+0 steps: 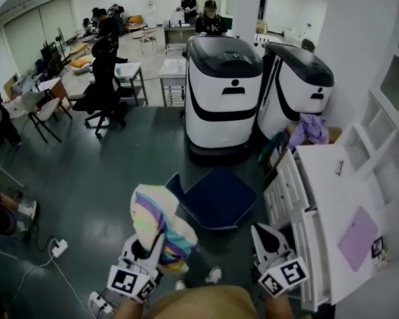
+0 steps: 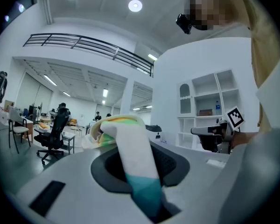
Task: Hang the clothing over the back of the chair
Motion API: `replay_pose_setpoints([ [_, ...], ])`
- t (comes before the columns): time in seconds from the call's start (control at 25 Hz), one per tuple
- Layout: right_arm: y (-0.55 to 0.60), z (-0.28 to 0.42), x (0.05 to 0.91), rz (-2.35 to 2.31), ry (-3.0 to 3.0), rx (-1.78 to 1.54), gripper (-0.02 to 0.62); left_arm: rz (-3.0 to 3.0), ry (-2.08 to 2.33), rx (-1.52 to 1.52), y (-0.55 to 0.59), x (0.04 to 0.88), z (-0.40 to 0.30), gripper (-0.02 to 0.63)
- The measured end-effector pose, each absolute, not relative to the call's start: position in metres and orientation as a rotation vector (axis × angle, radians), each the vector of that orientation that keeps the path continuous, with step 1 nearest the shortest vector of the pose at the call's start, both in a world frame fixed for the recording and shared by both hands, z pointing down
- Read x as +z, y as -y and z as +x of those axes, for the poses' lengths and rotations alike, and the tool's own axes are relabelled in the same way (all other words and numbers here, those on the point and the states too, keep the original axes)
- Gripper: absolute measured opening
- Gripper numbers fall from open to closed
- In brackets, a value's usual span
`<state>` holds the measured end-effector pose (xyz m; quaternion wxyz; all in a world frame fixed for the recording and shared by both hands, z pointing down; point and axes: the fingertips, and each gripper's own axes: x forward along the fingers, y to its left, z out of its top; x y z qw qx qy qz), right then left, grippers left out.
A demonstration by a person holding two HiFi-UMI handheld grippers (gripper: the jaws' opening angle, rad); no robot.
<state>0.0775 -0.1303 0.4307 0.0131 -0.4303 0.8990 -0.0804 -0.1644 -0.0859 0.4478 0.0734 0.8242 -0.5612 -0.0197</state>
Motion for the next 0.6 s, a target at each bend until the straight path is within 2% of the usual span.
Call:
replay_pose_setpoints([
  [0.6,0.213,0.065,0.432,-1.137,-2.889,-0.253,0.003,2.360,1.881,0.043,0.137,0.451,-0.189,0.094],
])
